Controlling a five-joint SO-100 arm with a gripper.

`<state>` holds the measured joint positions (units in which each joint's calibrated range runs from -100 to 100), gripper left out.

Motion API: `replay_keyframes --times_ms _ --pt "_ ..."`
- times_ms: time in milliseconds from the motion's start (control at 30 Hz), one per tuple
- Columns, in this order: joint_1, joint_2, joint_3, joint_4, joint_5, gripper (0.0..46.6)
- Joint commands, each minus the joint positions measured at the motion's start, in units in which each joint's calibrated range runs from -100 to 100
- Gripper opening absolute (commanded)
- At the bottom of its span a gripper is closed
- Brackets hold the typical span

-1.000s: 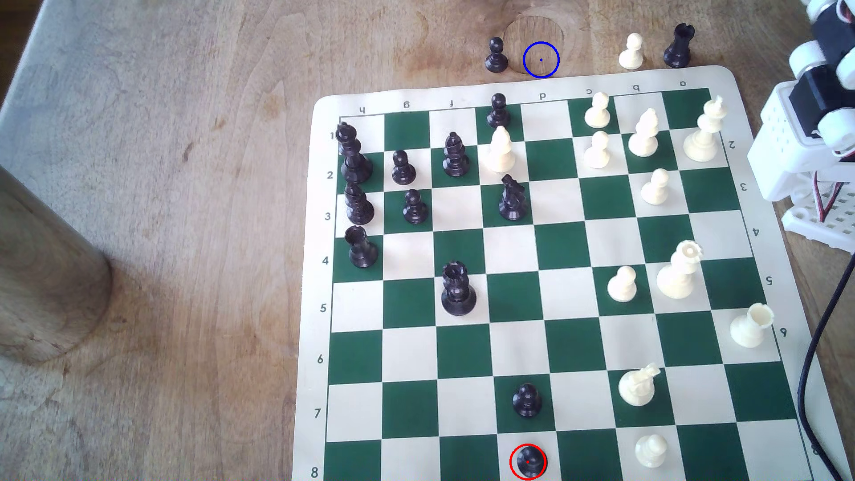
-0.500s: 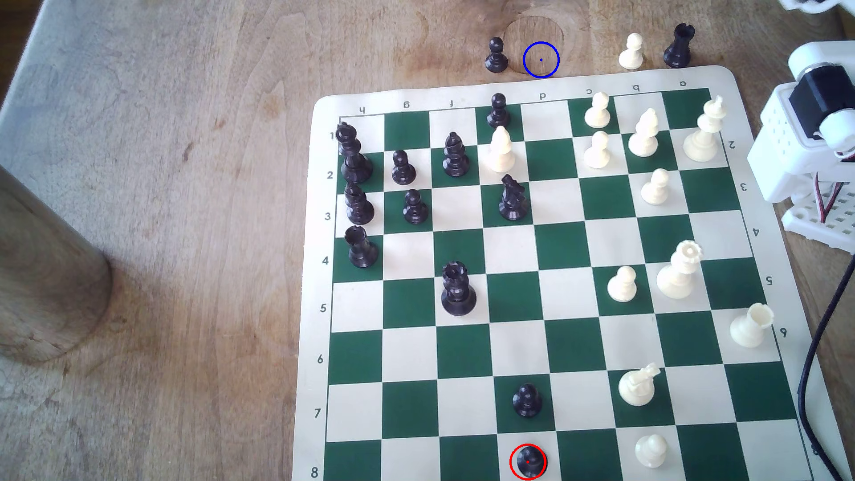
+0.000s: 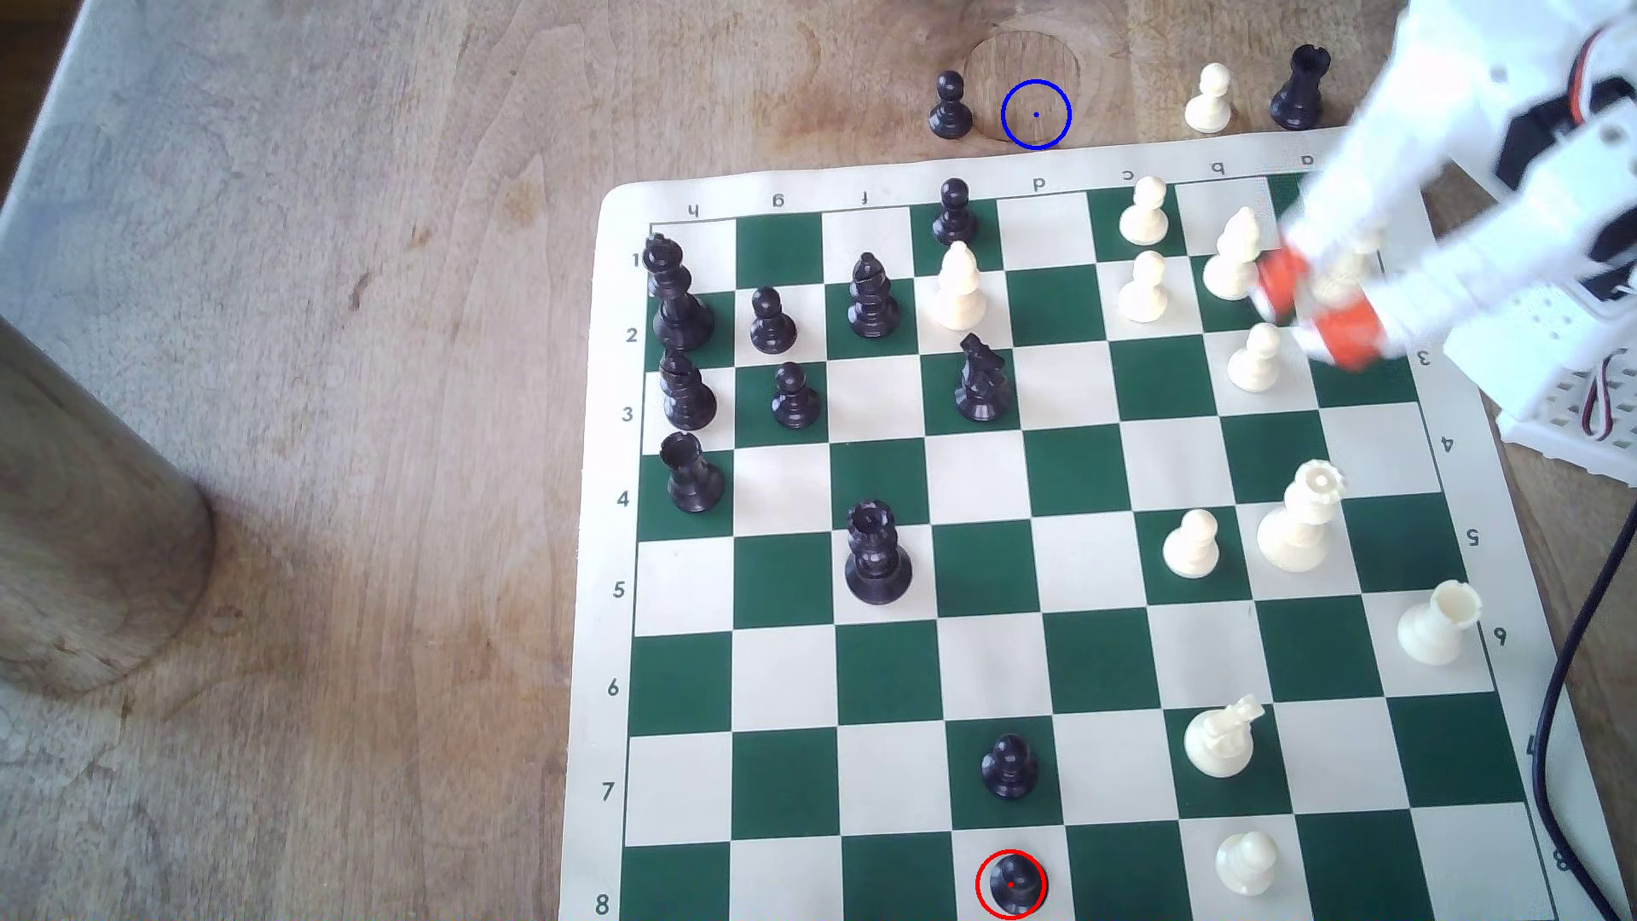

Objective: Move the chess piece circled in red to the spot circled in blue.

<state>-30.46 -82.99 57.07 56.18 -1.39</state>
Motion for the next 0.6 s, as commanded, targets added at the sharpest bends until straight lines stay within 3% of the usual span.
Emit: replay_keyframes --times_ms 0,100,567 --pt "-4.78 12.62 -10.20 2.71 -6.59 4.9" --pt "-6.27 18.05 -10.38 1.97 -8.45 6.2" --pt "-1.96 41.90 -11.20 -12.60 -7.18 17.0"
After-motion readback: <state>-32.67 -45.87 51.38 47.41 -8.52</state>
